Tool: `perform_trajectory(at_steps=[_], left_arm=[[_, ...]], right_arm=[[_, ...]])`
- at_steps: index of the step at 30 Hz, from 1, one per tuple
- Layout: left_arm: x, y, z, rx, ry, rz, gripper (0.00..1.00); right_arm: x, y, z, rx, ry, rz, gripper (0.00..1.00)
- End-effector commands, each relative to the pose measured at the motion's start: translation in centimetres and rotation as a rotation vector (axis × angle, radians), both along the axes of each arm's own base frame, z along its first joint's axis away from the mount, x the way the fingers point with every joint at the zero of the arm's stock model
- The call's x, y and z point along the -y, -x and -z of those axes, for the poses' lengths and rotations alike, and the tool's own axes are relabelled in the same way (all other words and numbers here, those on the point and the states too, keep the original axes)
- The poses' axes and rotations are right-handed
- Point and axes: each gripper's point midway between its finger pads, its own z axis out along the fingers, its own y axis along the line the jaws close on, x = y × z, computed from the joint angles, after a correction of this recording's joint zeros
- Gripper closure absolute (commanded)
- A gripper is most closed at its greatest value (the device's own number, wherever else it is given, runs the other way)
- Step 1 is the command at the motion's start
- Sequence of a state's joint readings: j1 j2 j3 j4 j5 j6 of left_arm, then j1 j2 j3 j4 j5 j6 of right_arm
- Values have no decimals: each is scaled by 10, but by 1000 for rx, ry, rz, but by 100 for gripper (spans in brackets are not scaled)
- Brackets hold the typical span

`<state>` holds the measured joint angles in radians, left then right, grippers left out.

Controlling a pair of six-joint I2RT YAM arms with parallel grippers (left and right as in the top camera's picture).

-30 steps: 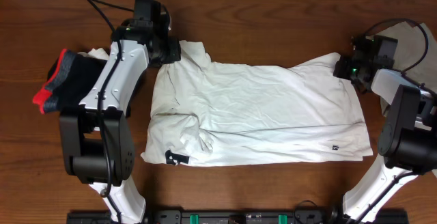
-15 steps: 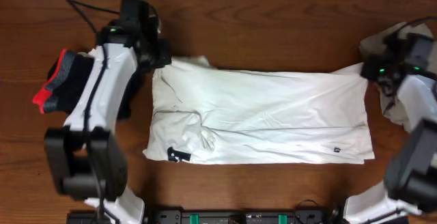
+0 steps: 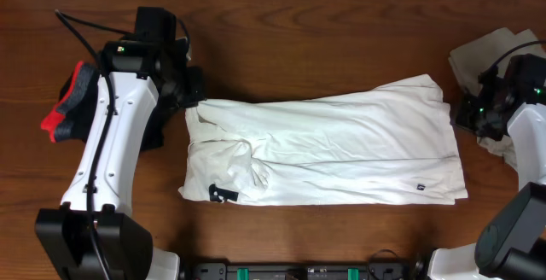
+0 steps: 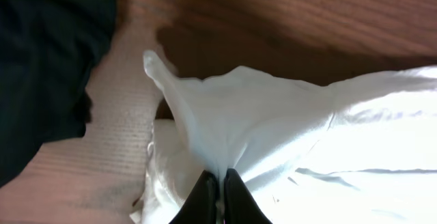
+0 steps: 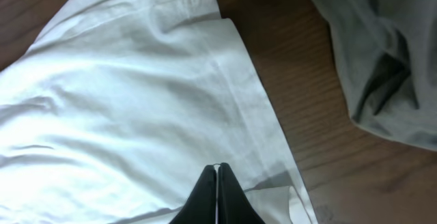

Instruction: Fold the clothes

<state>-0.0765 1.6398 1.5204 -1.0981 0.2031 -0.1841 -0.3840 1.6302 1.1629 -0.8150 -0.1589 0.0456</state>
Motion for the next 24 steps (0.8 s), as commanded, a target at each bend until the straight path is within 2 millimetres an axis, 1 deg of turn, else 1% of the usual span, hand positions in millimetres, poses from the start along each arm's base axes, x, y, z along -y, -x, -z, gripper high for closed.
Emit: perform_trajectory(at_steps=[1,3,6,8,10,12,13,14,18,20,24], left_arm=[[-1,-7,-6,36,3,-11,94],[0,-11,-7,55,5,-12,94],[0,-13,-8,62,7,-15,94],[0,-13,-8,64,7,-15,94],[0,-14,-8,67,7,-15,94],[0,-15,-8,70,7,-15,94],[0,-15,-9,73,8,-15,94],[0,-16,-9,74,8,-15,94],[0,-17,-9,80,8,-15,94],[0,-17,-9,81,8,-15,94],[0,-17,-9,82,8,-15,94]], right_arm=[[7,-11,-10,65,24,4,78],[7,-28,-17,141,20,-9,69],[5,-49,-24,229,24,-34,61],[2,-64,-23,268,29,-56,56],[-4,-75,-16,285,31,-79,53],[-14,-89,-5,302,18,-113,49],[-20,-97,3,308,13,-131,44],[-24,-102,9,312,9,-152,41],[-43,-120,37,326,-27,-213,40],[-47,-127,50,329,-28,-223,39],[-46,-135,66,338,-25,-218,38]])
